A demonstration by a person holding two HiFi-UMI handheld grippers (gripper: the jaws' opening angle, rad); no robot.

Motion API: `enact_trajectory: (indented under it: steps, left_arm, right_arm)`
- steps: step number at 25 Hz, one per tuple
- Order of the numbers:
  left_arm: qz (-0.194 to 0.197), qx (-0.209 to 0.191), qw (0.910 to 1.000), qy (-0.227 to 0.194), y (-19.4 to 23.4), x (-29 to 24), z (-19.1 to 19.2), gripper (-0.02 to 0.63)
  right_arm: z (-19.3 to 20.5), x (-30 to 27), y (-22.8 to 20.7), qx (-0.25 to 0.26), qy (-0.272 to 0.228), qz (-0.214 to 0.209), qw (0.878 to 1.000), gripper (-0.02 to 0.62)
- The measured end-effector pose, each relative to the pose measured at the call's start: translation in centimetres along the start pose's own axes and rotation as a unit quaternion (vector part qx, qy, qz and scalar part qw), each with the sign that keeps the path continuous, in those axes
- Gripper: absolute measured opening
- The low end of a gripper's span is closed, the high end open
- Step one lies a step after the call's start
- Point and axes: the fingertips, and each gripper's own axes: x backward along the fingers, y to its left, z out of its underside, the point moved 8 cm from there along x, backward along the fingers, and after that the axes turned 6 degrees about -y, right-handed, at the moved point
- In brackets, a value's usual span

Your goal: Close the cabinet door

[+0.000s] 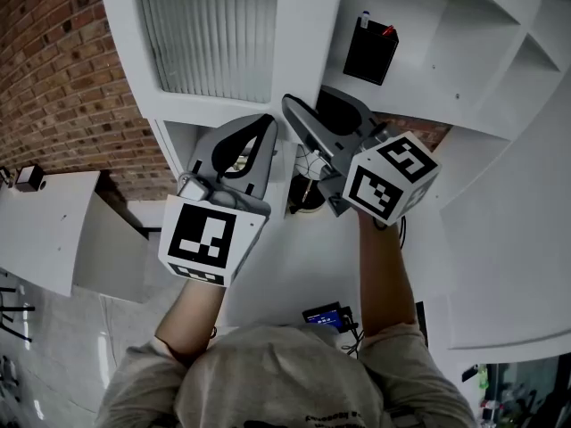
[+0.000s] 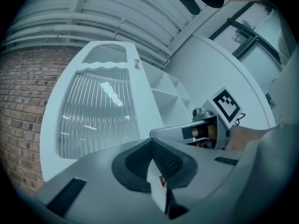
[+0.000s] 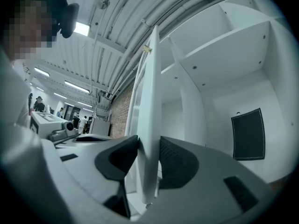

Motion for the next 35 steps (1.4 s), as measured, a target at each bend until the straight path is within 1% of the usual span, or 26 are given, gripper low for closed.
enact_trajectory:
  steps: [6, 11, 18, 21, 35]
  left_arm:
    - [0.003, 0.005, 1.0000, 0.003, 0.1, -0.9, 0.6, 0.008]
    - [0.005, 0.005, 1.0000, 0.002, 0.3, -1.5, 0.9, 0.008]
    - [0.010, 0.008, 0.9999, 0.005, 0.5, -2.2, 1.5, 0.008]
    - [0.010, 0.009, 0.9999, 0.006, 0.7, -2.4, 1.8, 0.008]
    - [0.010, 0.015, 0.9998, 0.006, 1.8, -3.3, 2.6, 0.008]
  right_arm:
    - [0.1, -0.5, -0.6, 0.008, 0.009, 0.010, 1.000, 0.148]
    - [0.0, -0.4, -0.9, 0.022, 0.009, 0.049, 0.999, 0.161]
    - [0.1, -0.8, -1.6, 0.030, 0.020, 0.089, 0.995, 0.186]
    - [0.2, -1.0, -1.8, 0.041, 0.026, 0.108, 0.993, 0.199]
    - [0.8, -2.2, -3.3, 0.038, 0.025, 0.135, 0.990, 0.199]
